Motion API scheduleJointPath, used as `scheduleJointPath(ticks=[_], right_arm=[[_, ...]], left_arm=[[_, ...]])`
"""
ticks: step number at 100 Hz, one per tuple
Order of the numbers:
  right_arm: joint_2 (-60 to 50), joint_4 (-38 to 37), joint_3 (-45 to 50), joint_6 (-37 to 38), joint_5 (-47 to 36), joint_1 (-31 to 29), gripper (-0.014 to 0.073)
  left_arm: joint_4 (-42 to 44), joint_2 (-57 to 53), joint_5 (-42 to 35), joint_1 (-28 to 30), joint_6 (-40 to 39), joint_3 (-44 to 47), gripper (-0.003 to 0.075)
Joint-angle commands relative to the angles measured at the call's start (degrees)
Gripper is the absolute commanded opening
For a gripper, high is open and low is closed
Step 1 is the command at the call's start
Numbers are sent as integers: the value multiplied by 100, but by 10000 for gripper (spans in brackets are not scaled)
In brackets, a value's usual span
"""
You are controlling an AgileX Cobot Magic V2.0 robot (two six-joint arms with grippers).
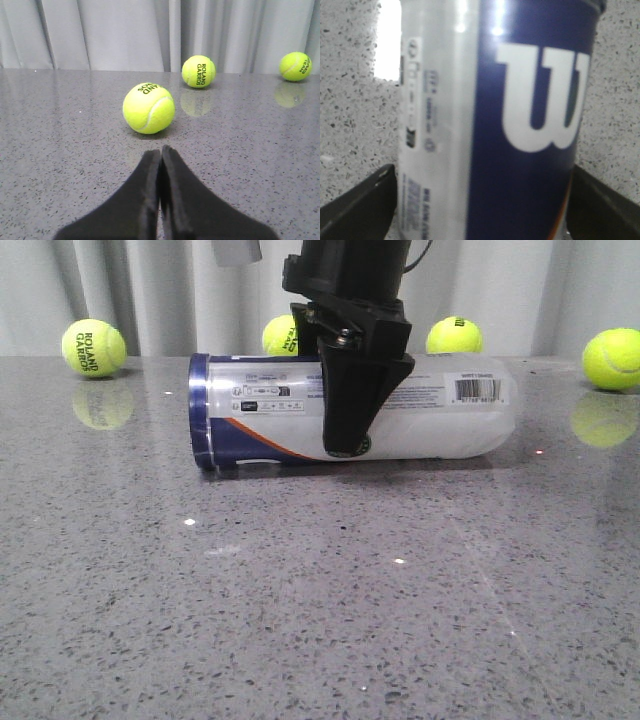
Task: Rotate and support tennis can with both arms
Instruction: 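Set the can down on its side, open the right gripper, withdraw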
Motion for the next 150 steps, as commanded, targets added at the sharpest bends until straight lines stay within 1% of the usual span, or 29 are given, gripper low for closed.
scheduleJointPath(ticks=[1,36,64,79,90,97,104,111,116,121,126,131,138,145,150], right_arm=[[-304,9,-187,-60,84,-16,646],[-393,-15,-194,-60,166,-16,646],[-776,-16,-194,-56,282,-16,646],[-1013,-36,-194,-48,509,-16,646],[-1195,-133,-194,252,529,-16,646],[-1306,-287,-194,755,529,-16,646],[-1439,-472,-194,1562,529,-21,646],[-1552,-705,-194,2794,529,-34,646],[-1616,-982,-189,3998,529,-34,646],[-1675,-1294,-176,4882,533,-58,644],[-1729,-1592,-163,5474,540,-87,640],[-1807,-1827,-103,5869,540,-133,618],[-1915,-1876,-39,6225,540,-213,549],[-2039,-1870,51,6461,540,-311,435],[-2134,-1876,110,6606,540,-376,333]], left_arm=[[-38,-190,-427,-39,-56,257,-20],[-38,-190,-427,-39,-56,257,-20],[-38,-190,-427,-39,-56,257,-20],[-38,-190,-427,-39,-56,257,-20],[-38,-190,-427,-39,-56,257,-20],[-38,-190,-427,-39,-56,257,-20],[-38,-190,-427,-39,-56,257,-20],[-38,-190,-427,-39,-56,257,-20],[-38,-190,-427,-39,-56,257,-20],[-38,-190,-427,-39,-56,257,-20],[-38,-190,-427,-39,-56,257,-20],[-38,-190,-427,-39,-56,257,-20],[-38,-190,-427,-39,-56,257,-20],[-38,-190,-427,-39,-56,257,-20],[-38,-190,-427,-39,-56,257,-20]])
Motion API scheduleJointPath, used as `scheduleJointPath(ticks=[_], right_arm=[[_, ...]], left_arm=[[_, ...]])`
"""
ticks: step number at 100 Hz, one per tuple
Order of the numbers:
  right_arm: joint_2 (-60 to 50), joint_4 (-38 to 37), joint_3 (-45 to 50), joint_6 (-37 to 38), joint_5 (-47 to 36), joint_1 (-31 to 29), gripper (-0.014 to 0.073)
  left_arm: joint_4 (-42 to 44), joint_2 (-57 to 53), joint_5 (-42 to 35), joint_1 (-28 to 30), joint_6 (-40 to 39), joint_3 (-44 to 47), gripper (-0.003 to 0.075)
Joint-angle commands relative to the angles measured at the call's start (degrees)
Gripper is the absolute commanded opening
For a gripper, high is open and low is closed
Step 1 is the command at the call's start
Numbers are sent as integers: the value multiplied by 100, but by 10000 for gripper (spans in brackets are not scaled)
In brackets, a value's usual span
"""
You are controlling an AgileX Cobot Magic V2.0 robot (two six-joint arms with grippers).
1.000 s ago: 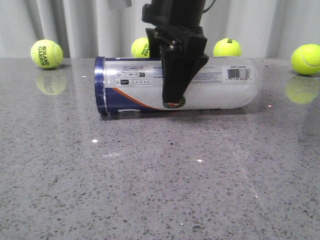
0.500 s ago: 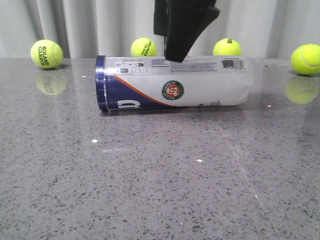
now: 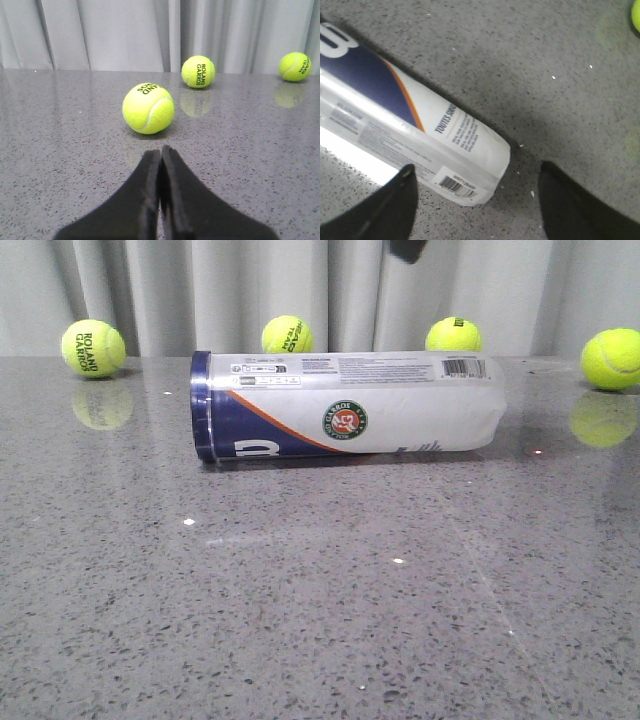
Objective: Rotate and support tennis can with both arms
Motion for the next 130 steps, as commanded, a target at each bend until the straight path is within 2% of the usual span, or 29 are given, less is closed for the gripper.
scheduleJointPath(ticks=[1,7,19,33,57,90,130], right_arm=[[-478,-172,-28,427,483,-143,321],[-598,-172,78,628,483,-237,209],[-920,-172,421,1025,478,-404,41],[-1368,-172,960,1288,414,-424,-66],[-2517,-172,2147,1710,-279,-424,-67],[-4521,-172,3849,1820,-1666,-424,-67],[-6691,-172,5464,1820,-2655,-424,-67]], left_arm=[[-38,-190,-427,-39,-56,257,-20],[-38,-190,-427,-39,-56,257,-20],[-38,-190,-427,-39,-56,257,-20],[-38,-190,-427,-39,-56,257,-20],[-38,-190,-427,-39,-56,257,-20],[-38,-190,-427,-39,-56,257,-20],[-38,-190,-427,-39,-56,257,-20]])
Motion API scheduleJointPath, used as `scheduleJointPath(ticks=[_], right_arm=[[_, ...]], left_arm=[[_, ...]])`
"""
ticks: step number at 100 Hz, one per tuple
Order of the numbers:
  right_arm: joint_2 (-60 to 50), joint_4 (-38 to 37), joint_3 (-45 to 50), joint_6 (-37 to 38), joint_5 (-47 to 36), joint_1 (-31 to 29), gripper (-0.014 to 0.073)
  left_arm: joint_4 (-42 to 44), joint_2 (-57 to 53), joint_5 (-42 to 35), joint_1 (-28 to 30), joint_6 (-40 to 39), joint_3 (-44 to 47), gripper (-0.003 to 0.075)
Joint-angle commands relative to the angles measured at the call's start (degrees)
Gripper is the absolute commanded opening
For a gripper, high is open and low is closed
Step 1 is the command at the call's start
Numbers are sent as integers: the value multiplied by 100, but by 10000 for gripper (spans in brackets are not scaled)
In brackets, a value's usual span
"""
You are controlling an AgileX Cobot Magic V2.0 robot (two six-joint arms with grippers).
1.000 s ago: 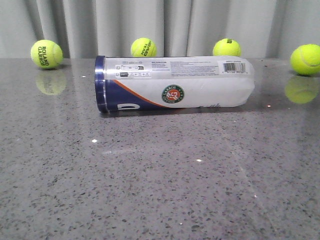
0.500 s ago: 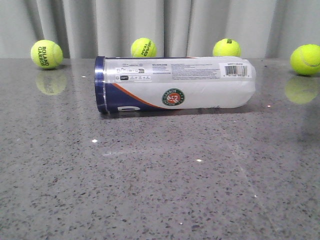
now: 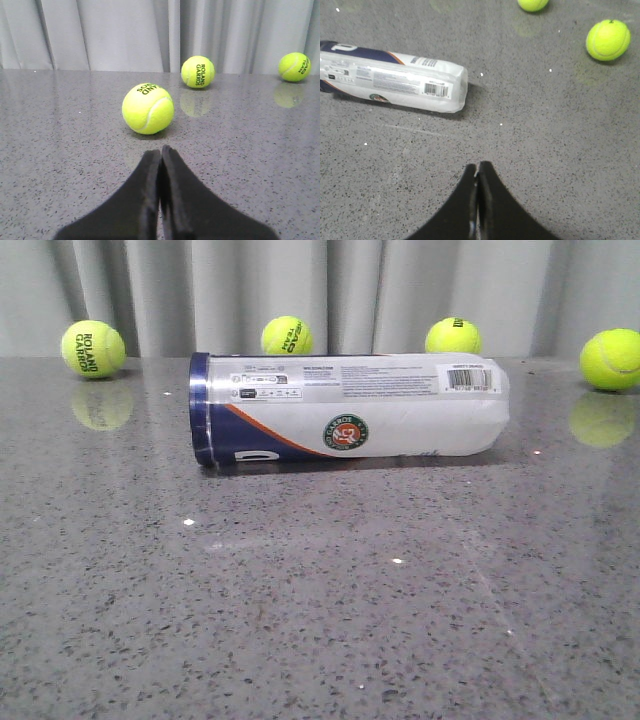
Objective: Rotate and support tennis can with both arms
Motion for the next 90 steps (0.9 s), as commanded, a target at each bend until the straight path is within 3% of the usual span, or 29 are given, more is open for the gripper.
scheduleJointPath(ticks=[1,42,63,90], right_arm=[[-386,-119,168,23,-641,-25,-67],[-1557,-119,1428,23,-1217,-25,-67],[-1570,-119,1483,23,-1344,-25,-67],[-1555,-119,1483,23,-1331,-25,-67]], left_arm=[[-38,-190,-427,-39,-56,257,-20],[-38,-190,-427,-39,-56,257,-20],[-101,-190,-746,-39,-56,213,-20],[-165,6,-498,-39,-56,-498,-20]])
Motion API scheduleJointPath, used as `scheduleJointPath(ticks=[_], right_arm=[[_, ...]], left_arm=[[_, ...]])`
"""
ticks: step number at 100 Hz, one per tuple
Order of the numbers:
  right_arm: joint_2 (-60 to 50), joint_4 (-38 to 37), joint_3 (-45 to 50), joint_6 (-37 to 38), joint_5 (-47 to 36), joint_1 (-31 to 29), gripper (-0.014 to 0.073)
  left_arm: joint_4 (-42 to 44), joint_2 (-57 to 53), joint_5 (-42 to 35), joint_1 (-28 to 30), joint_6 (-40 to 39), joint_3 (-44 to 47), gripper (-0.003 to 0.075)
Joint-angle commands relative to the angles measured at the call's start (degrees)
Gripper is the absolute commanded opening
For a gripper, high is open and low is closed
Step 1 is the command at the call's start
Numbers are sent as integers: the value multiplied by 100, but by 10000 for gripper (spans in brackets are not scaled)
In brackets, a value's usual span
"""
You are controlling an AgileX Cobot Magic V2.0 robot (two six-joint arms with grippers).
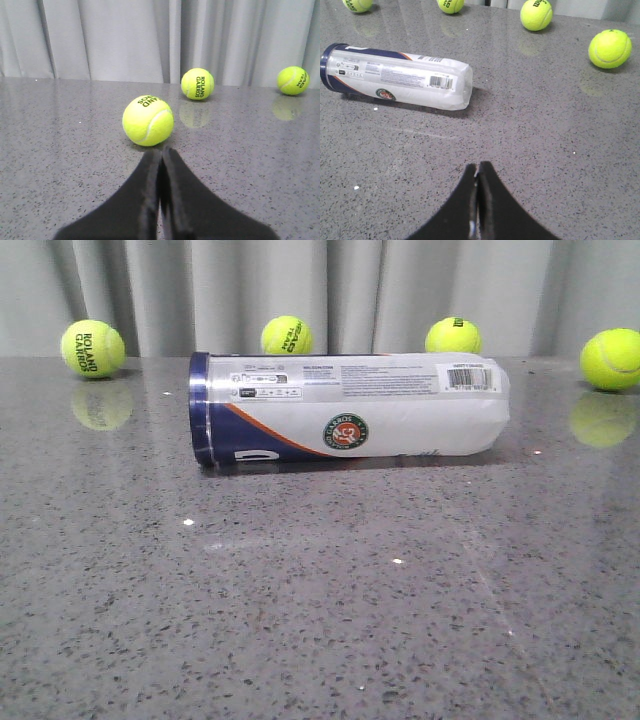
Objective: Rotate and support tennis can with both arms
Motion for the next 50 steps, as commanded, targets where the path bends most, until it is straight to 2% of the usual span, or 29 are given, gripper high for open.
scheduleJointPath(ticks=[1,19,50], right_arm=[[65,-107,-131,23,-452,-25,-67],[65,-107,-131,23,-452,-25,-67],[66,-107,-131,23,-452,-25,-67]], left_arm=[[-72,41,-339,-39,-56,-452,-20],[-81,723,490,-39,-56,-1251,-20],[-425,2523,2171,-39,-56,-2878,-20]])
